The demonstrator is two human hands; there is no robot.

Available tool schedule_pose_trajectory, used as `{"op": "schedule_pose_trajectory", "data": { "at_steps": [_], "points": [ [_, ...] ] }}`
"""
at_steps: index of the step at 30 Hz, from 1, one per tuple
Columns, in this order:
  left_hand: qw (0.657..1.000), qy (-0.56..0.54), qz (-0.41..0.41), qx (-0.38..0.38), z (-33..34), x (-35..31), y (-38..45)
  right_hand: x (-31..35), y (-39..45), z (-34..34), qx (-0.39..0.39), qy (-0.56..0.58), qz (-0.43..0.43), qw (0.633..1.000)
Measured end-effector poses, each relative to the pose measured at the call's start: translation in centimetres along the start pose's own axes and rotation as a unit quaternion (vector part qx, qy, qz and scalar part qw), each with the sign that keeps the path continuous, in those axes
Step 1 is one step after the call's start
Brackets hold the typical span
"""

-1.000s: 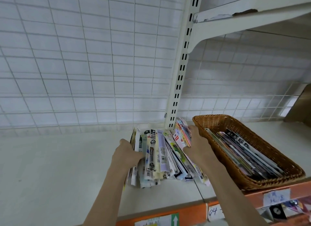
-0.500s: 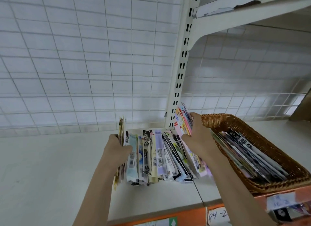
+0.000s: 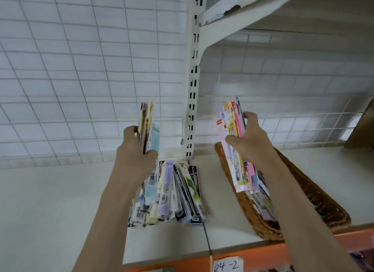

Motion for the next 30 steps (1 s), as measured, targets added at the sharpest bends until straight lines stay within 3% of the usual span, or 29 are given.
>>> {"op": "schedule_pose_trajectory", "data": {
  "at_steps": [4,12,18,23,26,30],
  "points": [
    [0.999,0.008,0.026,0.032,3.3,-2.8,-1.2,-3.3,-0.2,-3.8,0.002,-0.021,0.058,0.998],
    [0.994,0.039,0.036,0.1,11.8,-5.1,-4.7,-10.7,-1.4,-6.3,0.087,-0.069,0.127,0.986],
    [0.996,0.054,0.006,0.069,13.1,-5.8,-6.1,-11.2,-2.4,-4.6,0.145,-0.072,0.072,0.984],
    [0.998,0.055,-0.02,0.037,13.8,-6.9,-7.4,-11.7,-2.4,-3.5,0.146,-0.163,0.021,0.975],
    [0.997,0.068,-0.027,0.032,14.5,-7.6,-7.8,-12.1,-2.2,-4.5,0.16,-0.154,-0.009,0.975],
    [0.995,0.078,-0.027,0.048,16.2,-8.6,-7.6,-14.0,-1.1,-7.6,0.097,-0.127,-0.023,0.987]
  ]
}}
Point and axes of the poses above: each hand's wrist, its own y-axis towards the middle knuckle, its own z-axis out of the palm, x = y × z, the point moved 4 cm from there along y, towards the middle knuckle, and after that the axes turned 1 degree about -z, right-handed, at the moved point
